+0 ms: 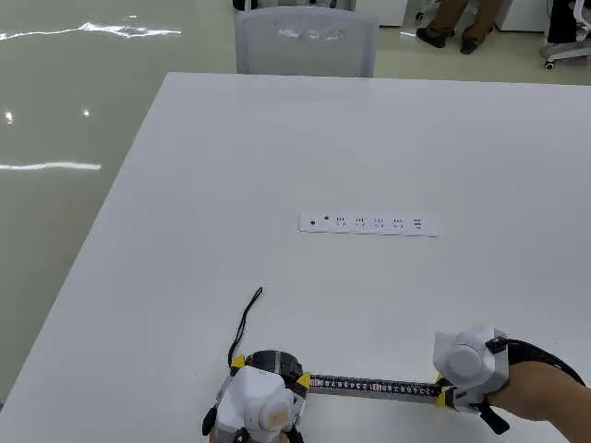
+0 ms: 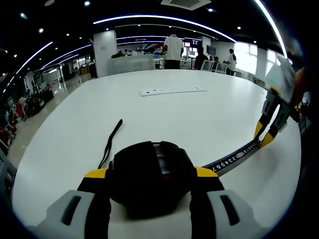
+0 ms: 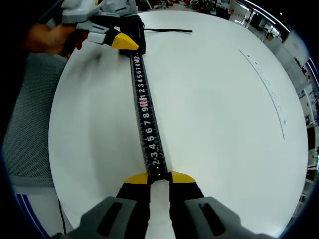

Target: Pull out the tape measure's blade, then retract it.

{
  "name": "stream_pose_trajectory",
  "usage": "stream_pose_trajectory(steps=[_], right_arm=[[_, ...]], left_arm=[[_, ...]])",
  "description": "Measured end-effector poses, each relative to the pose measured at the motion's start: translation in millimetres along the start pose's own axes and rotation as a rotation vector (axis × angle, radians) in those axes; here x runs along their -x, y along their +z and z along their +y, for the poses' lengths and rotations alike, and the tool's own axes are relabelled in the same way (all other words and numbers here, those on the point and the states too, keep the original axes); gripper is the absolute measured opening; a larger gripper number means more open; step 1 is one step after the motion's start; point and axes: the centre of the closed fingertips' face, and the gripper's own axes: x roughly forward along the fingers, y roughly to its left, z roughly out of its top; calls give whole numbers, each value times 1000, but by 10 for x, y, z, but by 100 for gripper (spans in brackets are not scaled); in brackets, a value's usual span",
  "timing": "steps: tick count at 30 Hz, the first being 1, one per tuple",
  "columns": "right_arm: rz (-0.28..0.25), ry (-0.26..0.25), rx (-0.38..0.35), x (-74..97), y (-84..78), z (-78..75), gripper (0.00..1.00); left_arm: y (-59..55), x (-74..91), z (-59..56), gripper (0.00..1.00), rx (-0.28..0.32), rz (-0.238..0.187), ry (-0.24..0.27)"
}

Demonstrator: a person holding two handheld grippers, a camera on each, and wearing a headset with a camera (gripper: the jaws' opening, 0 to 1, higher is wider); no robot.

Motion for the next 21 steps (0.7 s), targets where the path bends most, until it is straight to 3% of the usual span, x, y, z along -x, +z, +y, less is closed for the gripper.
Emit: stream_pose_trajectory(steps=[21], right_arm=[[-3, -3, 4, -18, 54, 7, 13]], left_arm=[[11, 12, 8, 60, -30, 14, 0]])
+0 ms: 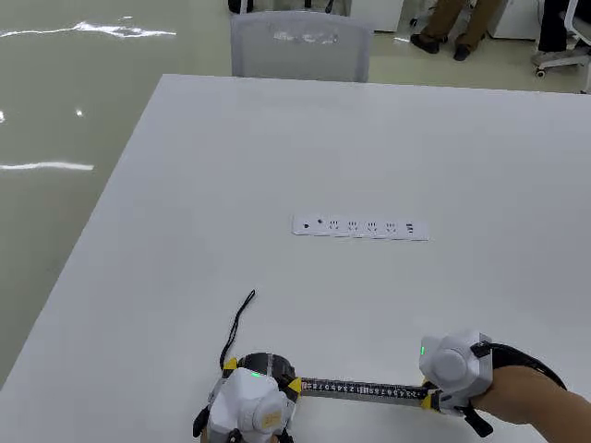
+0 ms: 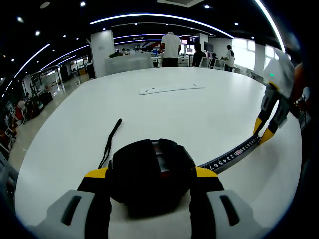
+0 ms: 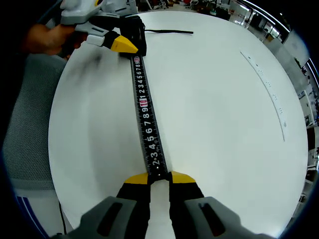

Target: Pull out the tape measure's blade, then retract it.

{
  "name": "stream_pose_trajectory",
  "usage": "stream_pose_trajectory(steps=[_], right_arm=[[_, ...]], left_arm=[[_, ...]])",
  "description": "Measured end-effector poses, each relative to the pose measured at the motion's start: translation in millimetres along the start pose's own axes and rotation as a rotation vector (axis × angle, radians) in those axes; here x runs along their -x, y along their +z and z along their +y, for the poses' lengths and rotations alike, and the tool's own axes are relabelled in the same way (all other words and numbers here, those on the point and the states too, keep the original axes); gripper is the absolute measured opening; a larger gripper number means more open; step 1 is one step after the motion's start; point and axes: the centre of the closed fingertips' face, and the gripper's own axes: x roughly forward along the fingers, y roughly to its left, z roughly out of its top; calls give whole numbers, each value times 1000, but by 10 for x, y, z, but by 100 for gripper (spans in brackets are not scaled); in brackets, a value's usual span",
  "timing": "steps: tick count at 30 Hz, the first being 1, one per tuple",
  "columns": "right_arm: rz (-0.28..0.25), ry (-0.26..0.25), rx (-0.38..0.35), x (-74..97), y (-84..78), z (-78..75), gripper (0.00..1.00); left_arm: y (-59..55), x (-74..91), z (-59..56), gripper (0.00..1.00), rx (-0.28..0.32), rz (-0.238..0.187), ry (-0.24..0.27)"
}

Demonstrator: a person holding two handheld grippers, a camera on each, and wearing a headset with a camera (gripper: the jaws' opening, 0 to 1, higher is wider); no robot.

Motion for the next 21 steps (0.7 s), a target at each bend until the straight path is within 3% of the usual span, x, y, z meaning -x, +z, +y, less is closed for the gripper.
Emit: stream_pose_trajectory(steps=[17, 21], right_arm=[[-9, -3, -11, 3, 24, 2, 12], [-38, -1, -33, 8, 23, -2, 12]], left_arm=[[-38, -40, 9, 59, 3, -2, -4], [-39, -42, 7, 59, 4, -1, -3]])
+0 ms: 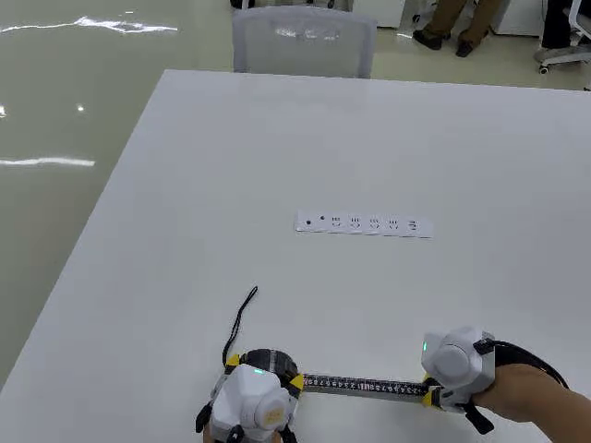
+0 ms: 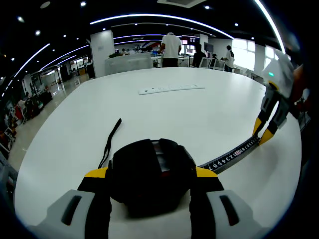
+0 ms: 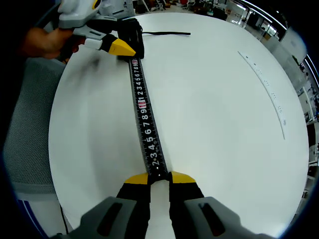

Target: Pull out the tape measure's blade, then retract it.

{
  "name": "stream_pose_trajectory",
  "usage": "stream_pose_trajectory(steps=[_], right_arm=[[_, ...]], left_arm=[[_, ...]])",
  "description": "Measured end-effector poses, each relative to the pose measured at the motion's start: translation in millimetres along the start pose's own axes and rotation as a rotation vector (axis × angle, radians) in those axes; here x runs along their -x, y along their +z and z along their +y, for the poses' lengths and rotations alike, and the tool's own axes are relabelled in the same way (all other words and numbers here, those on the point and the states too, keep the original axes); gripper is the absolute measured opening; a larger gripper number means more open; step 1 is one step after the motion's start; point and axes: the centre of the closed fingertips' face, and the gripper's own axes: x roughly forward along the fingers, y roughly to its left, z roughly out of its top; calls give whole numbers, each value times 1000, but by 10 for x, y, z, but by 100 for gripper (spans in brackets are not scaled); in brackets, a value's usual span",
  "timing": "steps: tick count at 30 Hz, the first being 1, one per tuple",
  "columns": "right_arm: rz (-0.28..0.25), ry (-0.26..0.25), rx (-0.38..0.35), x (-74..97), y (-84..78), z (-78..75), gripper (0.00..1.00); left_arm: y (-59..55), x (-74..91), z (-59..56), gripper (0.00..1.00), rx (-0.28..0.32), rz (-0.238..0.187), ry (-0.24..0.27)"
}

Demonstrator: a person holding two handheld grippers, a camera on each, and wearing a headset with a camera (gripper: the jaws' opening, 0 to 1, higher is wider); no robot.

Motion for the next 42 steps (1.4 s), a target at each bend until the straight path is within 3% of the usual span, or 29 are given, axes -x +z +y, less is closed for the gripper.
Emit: stream_pose_trajectory(steps=[17, 36, 42], right_arm=[[-4, -21, 69, -10, -1, 22, 11], [-21, 0, 39, -14, 13, 12, 10], [3, -2, 48, -26, 20, 26, 11]], left_arm=[[-16, -15, -5, 59, -5, 1, -5], [-3, 13, -5, 59, -5, 1, -8], [-25, 31, -27, 59, -35, 5, 15]])
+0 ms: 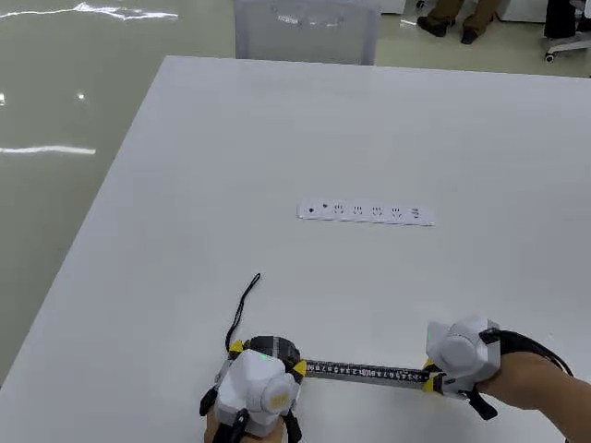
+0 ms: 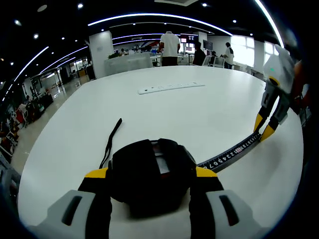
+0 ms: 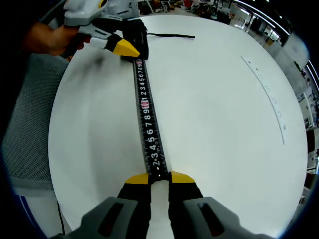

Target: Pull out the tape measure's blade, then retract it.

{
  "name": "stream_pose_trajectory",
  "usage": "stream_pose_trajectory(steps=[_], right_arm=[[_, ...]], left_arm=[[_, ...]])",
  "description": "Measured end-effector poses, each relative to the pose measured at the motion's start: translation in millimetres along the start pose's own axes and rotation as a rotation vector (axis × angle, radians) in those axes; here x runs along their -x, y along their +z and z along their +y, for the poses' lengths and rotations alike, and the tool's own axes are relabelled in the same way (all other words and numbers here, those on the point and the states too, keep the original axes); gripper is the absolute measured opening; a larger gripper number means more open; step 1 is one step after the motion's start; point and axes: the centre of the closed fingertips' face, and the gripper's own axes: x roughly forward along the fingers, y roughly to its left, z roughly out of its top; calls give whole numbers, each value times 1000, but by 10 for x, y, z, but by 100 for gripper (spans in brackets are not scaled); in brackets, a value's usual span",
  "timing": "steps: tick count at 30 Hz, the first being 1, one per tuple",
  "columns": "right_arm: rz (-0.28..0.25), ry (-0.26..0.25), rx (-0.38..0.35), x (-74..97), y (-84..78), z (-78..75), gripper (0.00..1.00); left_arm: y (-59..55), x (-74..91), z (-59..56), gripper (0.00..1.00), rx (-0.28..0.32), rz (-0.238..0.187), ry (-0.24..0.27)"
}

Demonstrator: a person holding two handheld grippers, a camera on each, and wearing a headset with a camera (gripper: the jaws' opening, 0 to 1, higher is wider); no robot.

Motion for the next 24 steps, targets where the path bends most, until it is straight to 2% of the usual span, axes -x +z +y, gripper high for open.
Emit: stream_pose_trajectory(steps=[4, 12, 22, 24], right_arm=[[-2, 4, -9, 15, 7, 20, 11], [-2, -2, -15, 13, -11, -3, 11], [9, 1, -16, -13, -33, -13, 11], [11, 4, -15, -11, -30, -9, 12]], left_arm=[[42, 39, 1, 58, -2, -4, 1], [17, -8, 16, 60, 14, -7, -4], [46, 24, 12, 61, 37, -16, -2], [38, 17, 22, 61, 66, -19, -5]])
